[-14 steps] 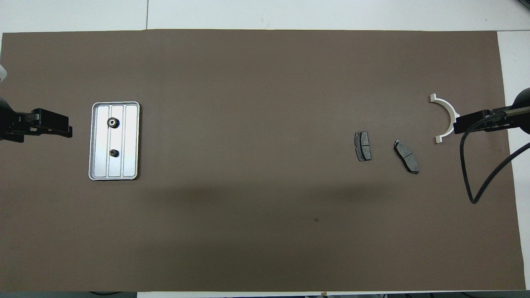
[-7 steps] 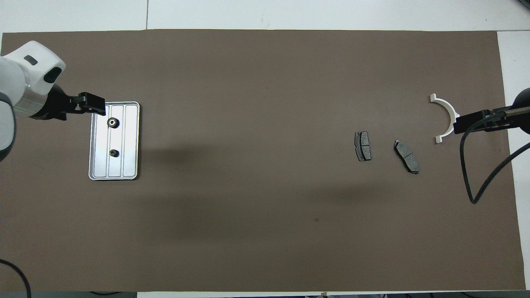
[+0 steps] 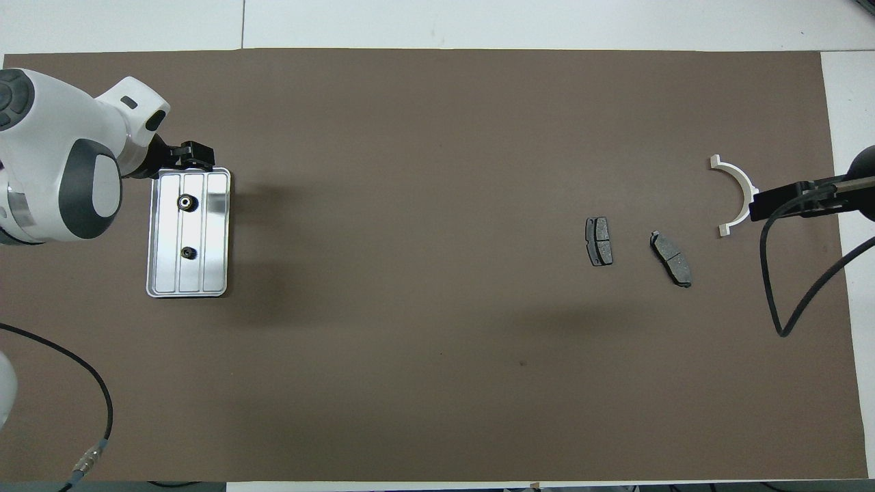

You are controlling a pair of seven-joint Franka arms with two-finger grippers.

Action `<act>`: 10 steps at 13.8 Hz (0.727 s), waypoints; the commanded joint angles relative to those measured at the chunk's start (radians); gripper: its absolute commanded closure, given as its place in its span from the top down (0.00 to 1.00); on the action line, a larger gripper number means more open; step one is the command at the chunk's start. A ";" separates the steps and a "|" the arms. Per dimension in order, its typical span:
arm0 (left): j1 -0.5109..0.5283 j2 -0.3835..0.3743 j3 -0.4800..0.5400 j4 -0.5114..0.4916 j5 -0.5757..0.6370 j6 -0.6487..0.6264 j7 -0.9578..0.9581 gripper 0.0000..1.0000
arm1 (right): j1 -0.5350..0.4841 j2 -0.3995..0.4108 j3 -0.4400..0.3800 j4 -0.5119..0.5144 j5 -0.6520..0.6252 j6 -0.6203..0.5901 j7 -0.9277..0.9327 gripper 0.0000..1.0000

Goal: Place bearing gear from tray to pile
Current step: 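Grasp the tray's farther gear with the left gripper while the right gripper advances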

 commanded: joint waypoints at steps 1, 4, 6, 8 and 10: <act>0.043 0.020 -0.004 -0.001 0.015 0.024 -0.004 1.00 | 0.001 -0.019 0.002 -0.016 0.020 -0.002 0.004 1.00; 0.037 0.013 -0.002 -0.057 0.009 0.038 -0.017 0.87 | 0.007 -0.034 0.005 -0.068 0.026 0.013 0.010 1.00; 0.041 0.002 -0.004 -0.109 0.004 0.077 -0.020 0.73 | 0.039 -0.034 0.012 -0.138 0.026 0.096 0.036 1.00; 0.043 -0.006 -0.004 -0.152 0.004 0.117 -0.024 0.69 | 0.074 -0.025 0.012 -0.198 0.026 0.168 0.094 1.00; 0.043 -0.010 -0.004 -0.165 0.004 0.119 -0.023 0.69 | 0.116 -0.003 0.012 -0.255 0.026 0.261 0.160 1.00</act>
